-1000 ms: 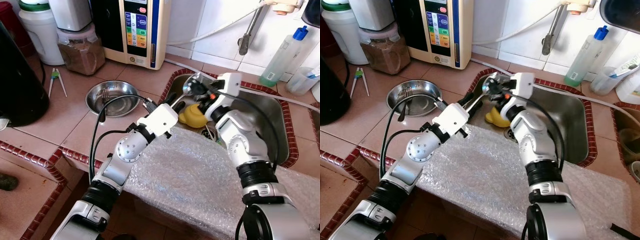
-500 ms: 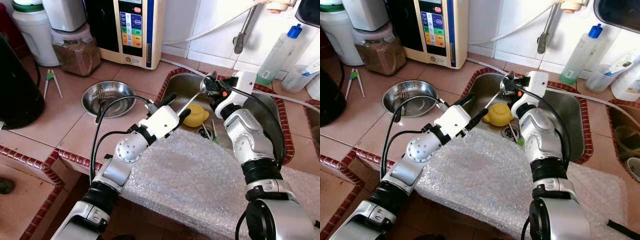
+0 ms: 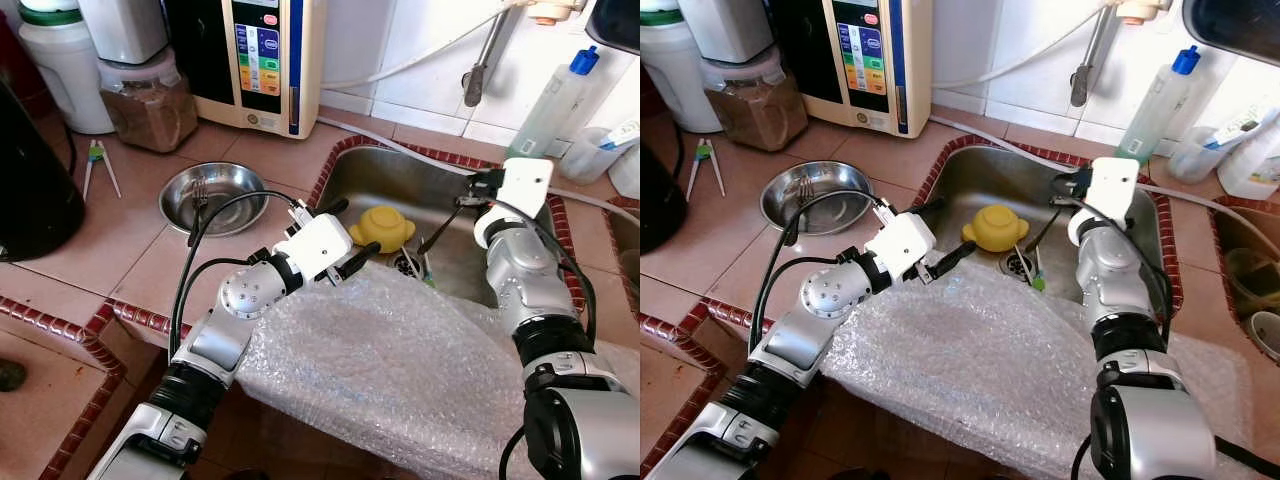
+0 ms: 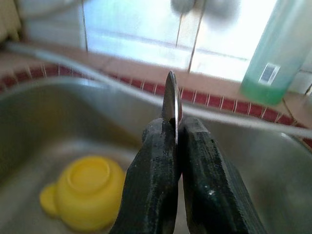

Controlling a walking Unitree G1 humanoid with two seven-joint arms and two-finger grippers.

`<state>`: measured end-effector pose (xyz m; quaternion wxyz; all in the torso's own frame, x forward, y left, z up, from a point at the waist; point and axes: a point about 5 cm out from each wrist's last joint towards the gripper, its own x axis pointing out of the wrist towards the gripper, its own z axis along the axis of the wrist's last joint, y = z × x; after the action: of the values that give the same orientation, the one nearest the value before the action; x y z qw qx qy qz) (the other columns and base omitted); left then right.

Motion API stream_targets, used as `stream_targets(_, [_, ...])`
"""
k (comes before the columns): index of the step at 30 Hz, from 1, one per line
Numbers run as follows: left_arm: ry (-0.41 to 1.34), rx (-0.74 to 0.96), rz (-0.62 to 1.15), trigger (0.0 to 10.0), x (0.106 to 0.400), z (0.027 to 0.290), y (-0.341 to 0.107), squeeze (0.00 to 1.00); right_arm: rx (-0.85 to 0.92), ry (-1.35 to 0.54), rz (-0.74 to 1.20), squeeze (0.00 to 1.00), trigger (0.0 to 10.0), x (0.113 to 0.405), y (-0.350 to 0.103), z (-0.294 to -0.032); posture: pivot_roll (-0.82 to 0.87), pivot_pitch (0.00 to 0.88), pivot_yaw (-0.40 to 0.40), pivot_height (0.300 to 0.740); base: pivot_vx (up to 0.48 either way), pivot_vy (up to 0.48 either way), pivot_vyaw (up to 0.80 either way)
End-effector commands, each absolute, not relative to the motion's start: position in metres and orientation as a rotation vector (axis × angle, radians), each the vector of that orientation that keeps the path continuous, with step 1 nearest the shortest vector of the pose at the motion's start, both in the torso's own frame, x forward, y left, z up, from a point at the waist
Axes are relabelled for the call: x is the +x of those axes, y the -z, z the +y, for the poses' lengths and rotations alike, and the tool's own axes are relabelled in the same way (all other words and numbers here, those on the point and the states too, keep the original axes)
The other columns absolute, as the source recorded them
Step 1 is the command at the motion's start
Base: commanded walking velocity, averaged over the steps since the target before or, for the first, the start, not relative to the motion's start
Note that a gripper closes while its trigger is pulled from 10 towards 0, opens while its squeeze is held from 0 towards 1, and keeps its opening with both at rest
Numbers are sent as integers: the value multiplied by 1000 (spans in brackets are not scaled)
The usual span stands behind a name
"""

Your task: Kitchen organization

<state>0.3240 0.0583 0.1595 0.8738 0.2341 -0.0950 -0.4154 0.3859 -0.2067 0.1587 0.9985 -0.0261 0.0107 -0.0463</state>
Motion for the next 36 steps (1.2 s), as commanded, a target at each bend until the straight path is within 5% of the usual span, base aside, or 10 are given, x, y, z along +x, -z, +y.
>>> stream_targets(1, [898, 494, -172, 10000, 321, 58, -157, 1000, -82, 111, 55, 0, 0, 382, -149, -213, 42, 110, -56, 740, 0, 0, 0])
stream_targets(2, [913, 504, -144, 10000, 320, 60, -154, 1000, -88, 100, 92, 0, 0, 381, -141, -211, 38, 109, -55, 740, 0, 0, 0])
stream_targets(3, [922, 509, -135, 10000, 320, 60, -153, 1000, -89, 97, 108, 0, 2745, 381, -139, -211, 38, 109, -55, 740, 0, 0, 0])
stream_targets(4, [922, 509, -135, 10000, 320, 60, -153, 1000, -89, 97, 108, 0, 2745, 381, -139, -211, 38, 109, -55, 740, 0, 0, 0])
stream_targets(5, [944, 527, -110, 10000, 319, 60, -150, 1000, -91, 82, 156, 102, 10000, 380, -132, -210, 37, 107, -54, 740, 0, 0, 0])
stream_targets(6, [947, 530, -107, 10000, 319, 60, -149, 1000, -92, 82, 160, 102, 10000, 380, -131, -210, 37, 107, -54, 740, 0, 0, 0])
stream_targets(7, [948, 531, -107, 10000, 318, 60, -149, 1000, -91, 88, 160, 424, 10000, 380, -131, -210, 36, 107, -55, 740, 0, 0, 0])
stream_targets(8, [950, 528, -103, 10000, 318, 60, -149, 1000, -81, 93, 163, 1000, 10000, 380, -131, -211, 35, 107, -56, 740, 0, 0, 0])
stream_targets(36, [916, 482, -17, 10000, 318, 81, -167, 1000, 57, -21, 97, 1000, 10000, 385, -141, -198, 48, 92, -60, 740, 0, 0, 0])
